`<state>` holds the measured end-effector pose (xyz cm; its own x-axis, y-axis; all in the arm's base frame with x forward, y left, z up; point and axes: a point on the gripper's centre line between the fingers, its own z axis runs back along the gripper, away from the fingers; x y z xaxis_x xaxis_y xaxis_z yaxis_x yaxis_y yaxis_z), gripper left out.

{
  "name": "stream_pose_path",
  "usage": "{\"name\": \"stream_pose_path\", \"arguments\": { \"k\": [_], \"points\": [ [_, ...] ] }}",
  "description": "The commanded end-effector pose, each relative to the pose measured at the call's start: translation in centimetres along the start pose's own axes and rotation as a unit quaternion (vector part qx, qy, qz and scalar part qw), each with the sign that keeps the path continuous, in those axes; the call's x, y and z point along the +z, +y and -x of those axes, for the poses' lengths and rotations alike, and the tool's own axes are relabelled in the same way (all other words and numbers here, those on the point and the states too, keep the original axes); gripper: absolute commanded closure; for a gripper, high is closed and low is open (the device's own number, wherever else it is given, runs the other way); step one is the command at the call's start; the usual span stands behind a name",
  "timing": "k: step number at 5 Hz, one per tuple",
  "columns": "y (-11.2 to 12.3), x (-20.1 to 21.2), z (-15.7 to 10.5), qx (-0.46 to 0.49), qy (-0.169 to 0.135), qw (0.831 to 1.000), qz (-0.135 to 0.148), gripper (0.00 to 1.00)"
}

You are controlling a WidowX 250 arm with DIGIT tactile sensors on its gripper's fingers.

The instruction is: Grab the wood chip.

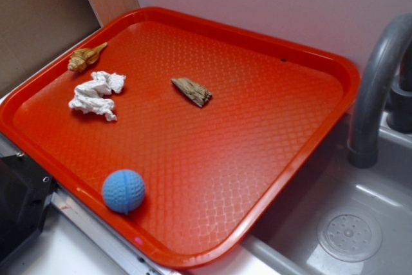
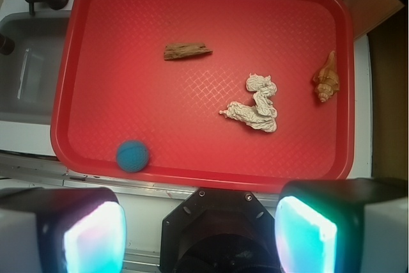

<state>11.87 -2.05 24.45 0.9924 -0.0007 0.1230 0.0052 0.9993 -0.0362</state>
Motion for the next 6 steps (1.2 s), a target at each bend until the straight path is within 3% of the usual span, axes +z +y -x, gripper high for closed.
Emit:
{"name": "stream_pose_path", "arguments": {
  "k": [1, 2, 3, 5, 6],
  "points": [
    [0.0, 0.0, 0.0, 0.0, 0.0, 1.0, 0.0, 0.0],
    [0.1, -1.4, -2.3, 0.124, 0.001, 0.992, -0.013, 0.0],
    [-0.4, -2.8, -4.7, 0.245, -0.021, 0.969, -0.033, 0.0],
    [-0.1, -7.9, -8.3, 0.463, -0.029, 0.885, -0.029, 0.0],
    [0.4, -10.3, -9.6, 0.515, -0.043, 0.856, -0.011, 0.0]
  ]
}}
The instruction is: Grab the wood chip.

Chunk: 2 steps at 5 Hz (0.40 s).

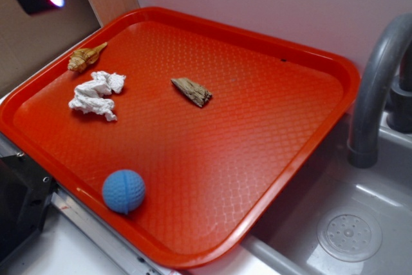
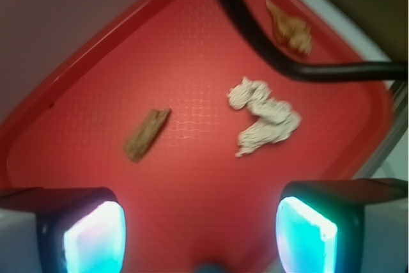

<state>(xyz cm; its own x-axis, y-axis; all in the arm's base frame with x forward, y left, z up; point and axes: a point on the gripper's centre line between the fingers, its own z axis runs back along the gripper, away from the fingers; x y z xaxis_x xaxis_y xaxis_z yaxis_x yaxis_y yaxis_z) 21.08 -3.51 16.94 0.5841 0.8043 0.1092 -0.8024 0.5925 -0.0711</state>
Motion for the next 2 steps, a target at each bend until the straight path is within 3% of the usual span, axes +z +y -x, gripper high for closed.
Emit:
{"name": "stream_pose_path", "arguments": {
  "k": [1, 2],
  "points": [
    [-1.6, -4.0, -3.4, 0.106, -0.016, 0.993, 0.047, 0.0],
    [-3.3, -6.7, -4.3, 0.109, -0.027, 0.993, 0.037, 0.0]
  ]
}}
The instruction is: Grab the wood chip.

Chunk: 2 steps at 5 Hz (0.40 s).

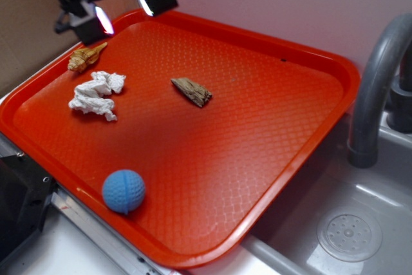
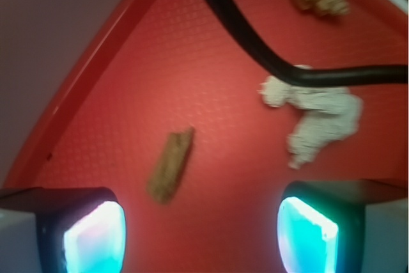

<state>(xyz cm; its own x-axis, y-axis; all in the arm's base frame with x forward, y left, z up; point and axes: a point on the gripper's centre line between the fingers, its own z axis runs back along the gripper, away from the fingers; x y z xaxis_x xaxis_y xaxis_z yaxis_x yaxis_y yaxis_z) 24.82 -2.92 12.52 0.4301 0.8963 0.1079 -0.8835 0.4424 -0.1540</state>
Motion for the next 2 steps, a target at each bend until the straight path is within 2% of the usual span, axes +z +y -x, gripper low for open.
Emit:
{"name": "stream_pose_path", "arguments": {
  "k": [1, 2],
  "points": [
    [-2.2, -4.3, -1.9, 0.011, -0.013, 1.0, -0.013, 0.0],
    [-2.4, -6.2, -0.7, -0.012, -0.017, 0.999, -0.035, 0.0]
  ]
}}
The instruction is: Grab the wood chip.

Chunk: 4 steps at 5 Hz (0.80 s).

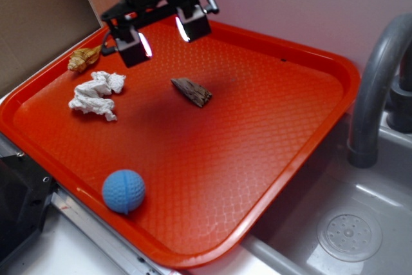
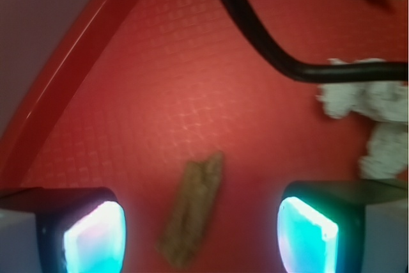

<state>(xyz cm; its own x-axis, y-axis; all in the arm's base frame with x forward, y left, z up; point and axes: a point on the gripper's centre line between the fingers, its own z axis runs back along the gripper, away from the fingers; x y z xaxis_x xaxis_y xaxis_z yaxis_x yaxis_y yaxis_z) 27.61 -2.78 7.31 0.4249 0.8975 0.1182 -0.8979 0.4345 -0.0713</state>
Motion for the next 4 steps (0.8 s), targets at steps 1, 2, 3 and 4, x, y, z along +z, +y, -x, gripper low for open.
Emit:
{"name": "stream_pose_path", "arguments": {
  "k": [1, 2, 3, 4],
  "points": [
    [-1.0, -1.8, 1.0, -0.028, -0.013, 0.999, -0.008, 0.0],
    [-1.4, -3.5, 1.8, -0.048, -0.011, 0.999, -0.023, 0.0],
    [-1.6, -4.6, 2.3, -0.054, -0.011, 0.998, -0.03, 0.0],
    [-1.4, -4.6, 2.4, -0.05, -0.019, 0.998, -0.025, 1.0]
  ]
}}
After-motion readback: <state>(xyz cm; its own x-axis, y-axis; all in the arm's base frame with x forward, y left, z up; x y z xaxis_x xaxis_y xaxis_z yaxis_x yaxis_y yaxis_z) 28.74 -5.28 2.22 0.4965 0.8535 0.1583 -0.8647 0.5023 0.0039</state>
